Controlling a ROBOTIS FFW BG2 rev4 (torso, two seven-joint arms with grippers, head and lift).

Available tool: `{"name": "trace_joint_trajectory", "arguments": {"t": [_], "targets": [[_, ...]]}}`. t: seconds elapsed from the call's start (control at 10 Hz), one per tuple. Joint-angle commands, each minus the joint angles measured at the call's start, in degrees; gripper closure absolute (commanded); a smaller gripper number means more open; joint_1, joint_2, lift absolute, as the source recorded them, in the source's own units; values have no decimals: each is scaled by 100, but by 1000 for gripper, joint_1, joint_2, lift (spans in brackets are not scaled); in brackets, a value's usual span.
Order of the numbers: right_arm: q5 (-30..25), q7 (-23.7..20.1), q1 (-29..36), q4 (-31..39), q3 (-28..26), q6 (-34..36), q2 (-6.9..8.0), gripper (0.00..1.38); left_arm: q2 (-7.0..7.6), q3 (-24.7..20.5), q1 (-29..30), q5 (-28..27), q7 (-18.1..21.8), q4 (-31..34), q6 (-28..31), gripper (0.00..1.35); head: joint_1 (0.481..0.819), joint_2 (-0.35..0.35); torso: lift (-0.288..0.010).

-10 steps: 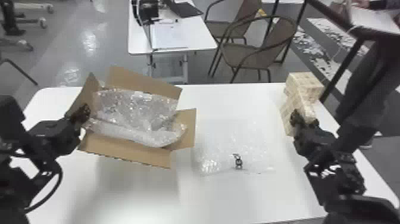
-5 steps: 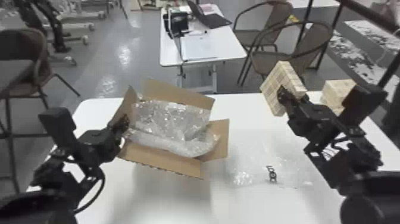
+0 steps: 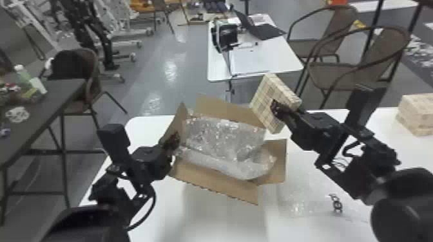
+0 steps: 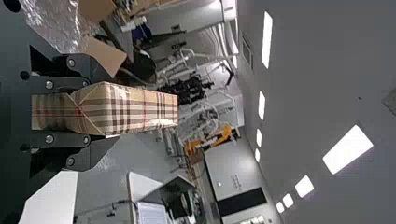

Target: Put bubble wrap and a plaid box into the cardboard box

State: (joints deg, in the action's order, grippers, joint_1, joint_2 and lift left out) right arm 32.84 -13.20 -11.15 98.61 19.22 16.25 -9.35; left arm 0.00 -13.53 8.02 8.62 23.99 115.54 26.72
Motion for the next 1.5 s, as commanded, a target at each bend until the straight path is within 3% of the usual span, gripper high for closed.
{"name": "trace_joint_trajectory", "arguments": {"t": [0.0,0.3,0.7,0.8,1.0,1.1,1.4], "targets": [[293,-139,-291,-360,275,186,-6,963,-15,26,-28,-9,0,-23,0,1220,611,237,-109],[434,-1000,-792,-1450,486,687,276,963,-15,61,-63,-9,0,-49,0,1220,624,277,-109],[311,-1651,-1293,-2522,943,924,407,960,-15,114,-107,-9,0,-93,0,1220,663,324,-109],[293,-1783,-1372,-2715,1013,924,425,843,-15,123,-116,-9,0,-102,-18,1220,671,330,-109],[276,-1853,-1328,-2654,987,757,425,102,-15,114,-99,17,0,-111,-35,1220,681,336,-109],[197,-1862,-1249,-2469,873,739,416,15,-15,105,-99,17,0,-111,-44,1220,681,336,-109],[-322,-1853,-994,-1634,381,616,399,45,-15,88,-90,26,0,-102,-44,1220,656,322,-109]]}}
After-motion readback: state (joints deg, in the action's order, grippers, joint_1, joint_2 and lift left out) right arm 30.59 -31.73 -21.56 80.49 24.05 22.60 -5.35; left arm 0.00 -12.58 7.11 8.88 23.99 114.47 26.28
